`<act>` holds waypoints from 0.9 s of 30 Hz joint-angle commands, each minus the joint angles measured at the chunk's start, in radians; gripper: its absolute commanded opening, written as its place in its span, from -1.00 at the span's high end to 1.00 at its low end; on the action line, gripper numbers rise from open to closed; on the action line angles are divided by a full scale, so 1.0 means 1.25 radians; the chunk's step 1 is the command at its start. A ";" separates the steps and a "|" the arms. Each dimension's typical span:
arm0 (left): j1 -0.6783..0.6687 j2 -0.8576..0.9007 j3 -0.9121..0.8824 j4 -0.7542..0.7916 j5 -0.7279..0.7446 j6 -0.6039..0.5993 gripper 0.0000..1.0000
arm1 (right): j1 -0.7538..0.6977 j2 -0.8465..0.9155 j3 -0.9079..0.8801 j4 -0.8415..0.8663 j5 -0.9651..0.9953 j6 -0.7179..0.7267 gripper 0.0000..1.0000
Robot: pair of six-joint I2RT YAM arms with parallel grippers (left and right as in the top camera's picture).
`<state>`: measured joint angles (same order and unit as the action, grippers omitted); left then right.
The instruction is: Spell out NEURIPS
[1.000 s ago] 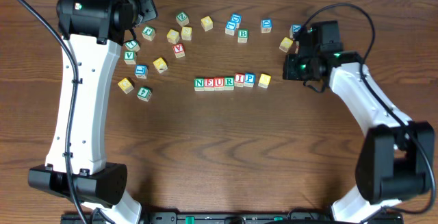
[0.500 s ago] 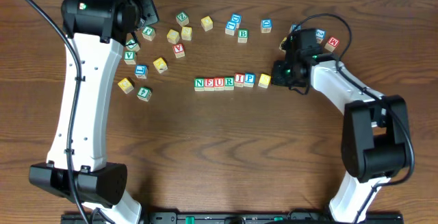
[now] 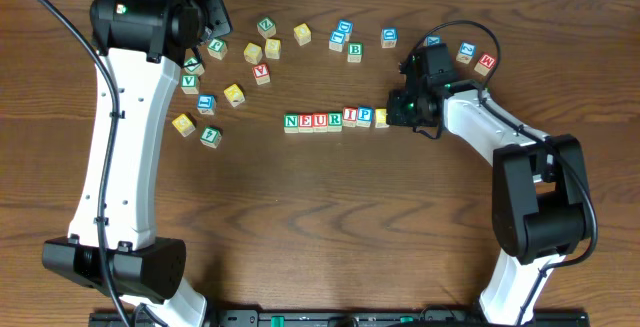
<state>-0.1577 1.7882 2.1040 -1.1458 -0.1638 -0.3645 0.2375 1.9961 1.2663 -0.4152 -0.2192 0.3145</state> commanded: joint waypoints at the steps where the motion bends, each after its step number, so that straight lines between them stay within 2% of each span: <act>1: 0.005 0.007 -0.010 -0.001 -0.011 0.007 -0.23 | 0.022 0.014 0.007 0.004 0.002 0.026 0.98; 12: 0.005 0.007 -0.011 -0.005 -0.011 0.007 -0.22 | 0.029 0.007 0.020 -0.001 0.002 0.030 0.97; 17: 0.005 0.007 -0.016 -0.005 -0.010 0.006 -0.22 | 0.027 -0.019 0.143 -0.109 -0.003 -0.065 0.98; 19: 0.005 0.007 -0.017 -0.005 -0.010 0.006 -0.14 | 0.036 -0.017 0.201 -0.136 -0.003 -0.086 0.98; 27: 0.005 0.007 -0.031 -0.004 -0.010 0.006 -0.14 | 0.127 0.003 0.233 -0.015 0.024 -0.081 0.98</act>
<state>-0.1577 1.7882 2.0850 -1.1477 -0.1638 -0.3622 0.3412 1.9903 1.5536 -0.4538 -0.2073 0.2325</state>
